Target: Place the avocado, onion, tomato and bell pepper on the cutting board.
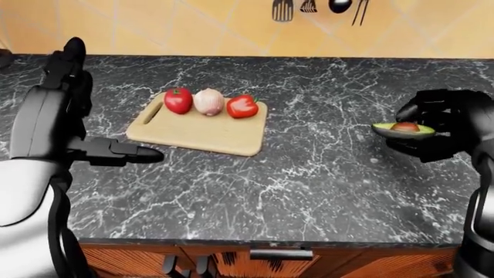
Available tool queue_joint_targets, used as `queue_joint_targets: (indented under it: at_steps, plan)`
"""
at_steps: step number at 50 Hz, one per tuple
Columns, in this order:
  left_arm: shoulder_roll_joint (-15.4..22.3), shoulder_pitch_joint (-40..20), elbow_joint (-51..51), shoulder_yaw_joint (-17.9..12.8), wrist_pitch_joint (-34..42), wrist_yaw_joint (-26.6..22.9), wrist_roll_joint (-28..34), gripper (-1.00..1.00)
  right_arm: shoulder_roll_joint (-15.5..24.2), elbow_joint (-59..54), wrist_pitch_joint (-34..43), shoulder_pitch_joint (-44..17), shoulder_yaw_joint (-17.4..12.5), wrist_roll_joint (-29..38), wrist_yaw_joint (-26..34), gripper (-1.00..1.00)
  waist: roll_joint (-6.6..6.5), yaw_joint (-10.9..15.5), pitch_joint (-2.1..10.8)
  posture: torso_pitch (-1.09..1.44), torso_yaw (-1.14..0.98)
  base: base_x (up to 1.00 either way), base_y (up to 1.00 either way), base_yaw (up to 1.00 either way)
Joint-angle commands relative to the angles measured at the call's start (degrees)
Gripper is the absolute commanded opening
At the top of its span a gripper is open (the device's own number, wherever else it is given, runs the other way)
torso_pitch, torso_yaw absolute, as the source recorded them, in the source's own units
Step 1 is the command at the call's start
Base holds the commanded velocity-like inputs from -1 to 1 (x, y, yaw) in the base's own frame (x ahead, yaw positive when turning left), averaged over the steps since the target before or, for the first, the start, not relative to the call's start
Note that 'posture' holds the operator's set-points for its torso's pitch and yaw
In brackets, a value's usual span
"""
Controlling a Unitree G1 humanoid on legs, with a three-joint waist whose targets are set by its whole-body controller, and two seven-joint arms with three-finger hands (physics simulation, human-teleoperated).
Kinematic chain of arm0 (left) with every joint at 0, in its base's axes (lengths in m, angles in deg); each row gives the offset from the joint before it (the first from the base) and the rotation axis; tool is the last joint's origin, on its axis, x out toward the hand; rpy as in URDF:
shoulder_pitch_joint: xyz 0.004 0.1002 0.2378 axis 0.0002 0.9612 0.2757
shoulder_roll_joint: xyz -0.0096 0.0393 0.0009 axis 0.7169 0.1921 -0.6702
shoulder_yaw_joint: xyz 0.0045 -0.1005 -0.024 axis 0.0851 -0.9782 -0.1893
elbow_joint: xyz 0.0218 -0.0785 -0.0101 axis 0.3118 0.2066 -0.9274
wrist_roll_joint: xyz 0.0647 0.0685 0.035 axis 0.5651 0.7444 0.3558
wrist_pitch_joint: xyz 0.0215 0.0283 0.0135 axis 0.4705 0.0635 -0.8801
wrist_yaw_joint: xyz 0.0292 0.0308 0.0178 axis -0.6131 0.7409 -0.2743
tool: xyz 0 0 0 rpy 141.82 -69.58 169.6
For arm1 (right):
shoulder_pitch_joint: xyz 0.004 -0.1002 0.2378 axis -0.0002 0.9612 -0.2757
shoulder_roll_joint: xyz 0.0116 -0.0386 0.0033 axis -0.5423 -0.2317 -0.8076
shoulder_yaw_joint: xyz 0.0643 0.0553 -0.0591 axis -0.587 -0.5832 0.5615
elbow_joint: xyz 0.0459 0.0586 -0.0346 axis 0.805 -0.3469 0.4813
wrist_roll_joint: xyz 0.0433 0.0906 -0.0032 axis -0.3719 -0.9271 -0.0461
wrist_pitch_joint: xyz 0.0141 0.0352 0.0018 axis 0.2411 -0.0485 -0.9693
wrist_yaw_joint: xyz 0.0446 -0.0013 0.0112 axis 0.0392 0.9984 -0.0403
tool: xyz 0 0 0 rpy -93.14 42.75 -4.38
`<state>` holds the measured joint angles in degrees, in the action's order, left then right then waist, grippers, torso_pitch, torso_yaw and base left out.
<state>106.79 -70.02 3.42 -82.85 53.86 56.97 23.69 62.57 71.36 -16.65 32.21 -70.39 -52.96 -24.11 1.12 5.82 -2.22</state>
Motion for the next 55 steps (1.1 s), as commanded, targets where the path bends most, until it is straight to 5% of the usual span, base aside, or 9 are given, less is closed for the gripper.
queue_joint_targets:
  at_steps: [1,10,22,31,36,42,51,55]
  plan:
    - [0.7,-0.9,-1.3,-0.8,-1.6,0.4,0.4,1.00,1.1,2.4,0.1,-2.9,0.1,0.9,0.2,-0.62,0.21,0.1,1.20,0.00,0.13,0.00,0.00,0.00]
    - [0.4,-0.4,-1.6,-0.9,-1.7,0.4,0.5,1.00,-0.1,6.7,6.2,-13.5,8.6,5.4,4.4,-0.62,-0.10,0.0,1.12,0.00,0.13,0.00,0.00,0.00]
    - [1.1,-0.6,-2.7,-1.2,-0.3,-0.4,0.7,1.00,-7.7,5.0,3.5,-28.4,19.0,18.4,13.4,-0.62,-1.15,-0.1,0.74,0.00,0.13,0.00,0.00,0.00]
    - [1.3,-1.7,-2.5,-1.0,0.5,-0.4,0.8,1.00,-15.0,3.7,0.0,-32.7,20.3,26.2,17.7,-0.62,-1.78,0.0,0.64,0.00,0.13,0.00,0.00,0.00]
    - [1.2,-2.4,-2.0,-0.8,1.1,0.2,0.3,1.00,-16.2,2.9,-0.9,-33.7,20.0,27.5,19.6,-0.62,-1.98,0.0,0.61,0.00,0.13,0.00,0.00,0.00]
    - [1.1,-2.2,-1.8,-0.5,0.5,0.5,0.3,1.00,-15.7,0.1,0.7,-41.7,20.7,29.7,24.8,-0.62,-2.19,-0.1,0.55,0.00,0.13,0.00,0.00,0.00]
    - [1.0,-1.5,-2.3,-0.9,0.3,0.4,0.1,1.00,-16.1,-11.2,-6.6,-49.4,20.3,26.3,23.1,-0.62,-2.54,-0.4,0.15,0.00,0.13,0.00,0.00,0.00]
    - [0.9,-1.4,-2.6,-0.6,0.5,0.4,0.3,1.00,-17.0,-19.3,-15.6,-51.0,21.4,23.1,20.5,-0.62,-2.61,-0.5,0.14,0.00,0.13,0.00,0.00,0.00]
